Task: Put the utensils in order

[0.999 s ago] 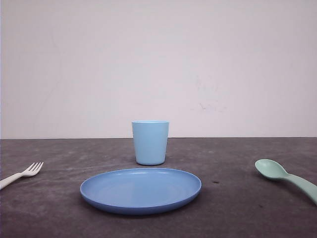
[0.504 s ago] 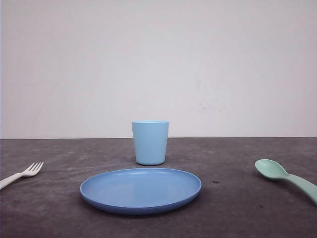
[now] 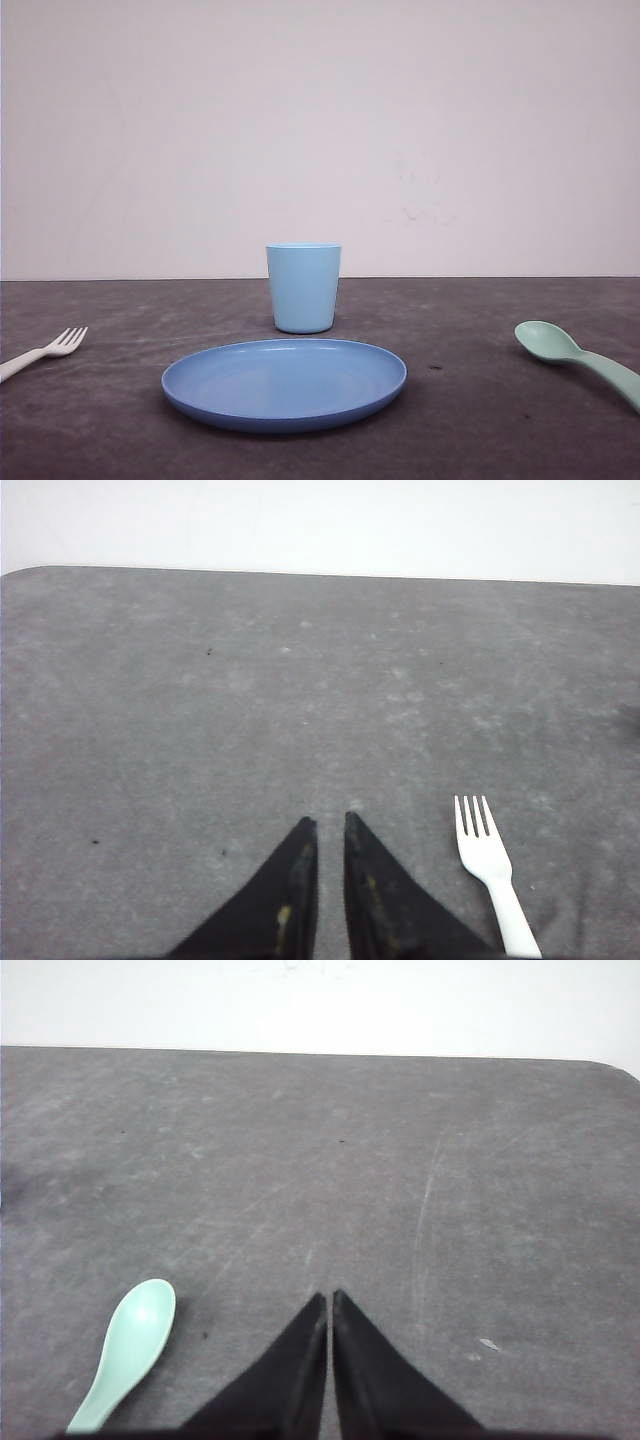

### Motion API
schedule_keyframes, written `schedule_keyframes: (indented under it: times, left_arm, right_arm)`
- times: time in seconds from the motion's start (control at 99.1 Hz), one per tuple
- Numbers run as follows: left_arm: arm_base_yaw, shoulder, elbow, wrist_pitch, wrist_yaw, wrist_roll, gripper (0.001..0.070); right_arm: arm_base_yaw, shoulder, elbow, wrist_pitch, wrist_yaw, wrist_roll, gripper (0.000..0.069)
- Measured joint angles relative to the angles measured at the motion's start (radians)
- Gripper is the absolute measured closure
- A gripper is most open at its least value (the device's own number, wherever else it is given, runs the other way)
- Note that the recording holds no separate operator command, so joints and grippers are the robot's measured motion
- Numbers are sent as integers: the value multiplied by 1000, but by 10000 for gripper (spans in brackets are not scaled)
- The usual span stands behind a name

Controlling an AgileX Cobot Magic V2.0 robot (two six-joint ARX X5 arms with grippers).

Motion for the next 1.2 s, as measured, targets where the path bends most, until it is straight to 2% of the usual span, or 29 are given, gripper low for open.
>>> schedule_keyframes:
  times: [0.898,1.009,1.14,1.2]
  left_arm:
    - [0,0,0,0,0,-3,686]
    - [0,0,0,0,12,-54,686]
    - [0,0,0,16,24,-157,686]
    - [0,0,2,55,49,-215,686]
  right_arm:
    - [0,0,0,-3,-20,12,681]
    - [0,0,0,0,-20,48,681]
    - [0,0,2,27,-21,138,681]
    - [0,1,24,20,-29,192,681]
